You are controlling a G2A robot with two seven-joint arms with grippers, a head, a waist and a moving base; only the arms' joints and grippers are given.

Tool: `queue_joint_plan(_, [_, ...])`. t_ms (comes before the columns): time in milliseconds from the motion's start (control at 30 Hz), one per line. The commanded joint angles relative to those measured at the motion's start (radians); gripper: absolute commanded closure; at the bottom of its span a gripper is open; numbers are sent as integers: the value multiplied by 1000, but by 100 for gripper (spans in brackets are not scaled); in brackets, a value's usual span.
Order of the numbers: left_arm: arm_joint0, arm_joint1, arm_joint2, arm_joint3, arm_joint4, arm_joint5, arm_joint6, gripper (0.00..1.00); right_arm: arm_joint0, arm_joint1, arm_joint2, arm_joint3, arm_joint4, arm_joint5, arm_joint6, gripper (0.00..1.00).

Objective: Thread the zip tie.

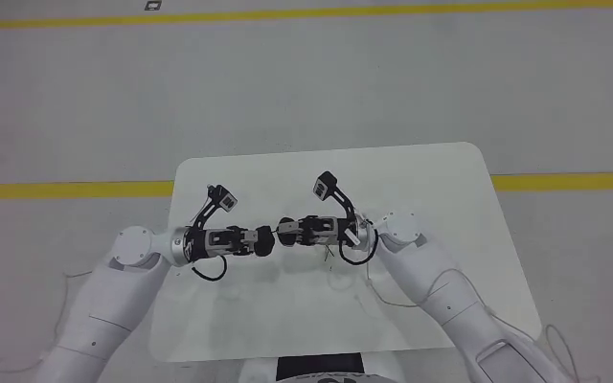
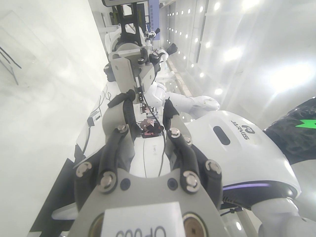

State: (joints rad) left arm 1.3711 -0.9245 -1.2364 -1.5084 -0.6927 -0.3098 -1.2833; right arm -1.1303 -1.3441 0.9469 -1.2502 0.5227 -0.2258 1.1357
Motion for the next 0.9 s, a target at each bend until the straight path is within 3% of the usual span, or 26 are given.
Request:
queue_joint_plan(0, [0,1,1,1,3,3,4,75,-3,3,5,-2,-6,1,-6,100])
queue_joint_plan(333, [2,3,1,4,4,7,13,74,-22,18,34,-25,-37,19,-29,100])
queue_joint_plan(600, [0,4,4,6,15,7,29,76,-18,16,6,-39,-31,26,-28,100])
queue_joint_plan(867, [5,7,-3,5,23,3,46,84,-2,9,-22,-23,-19,23,-25,100])
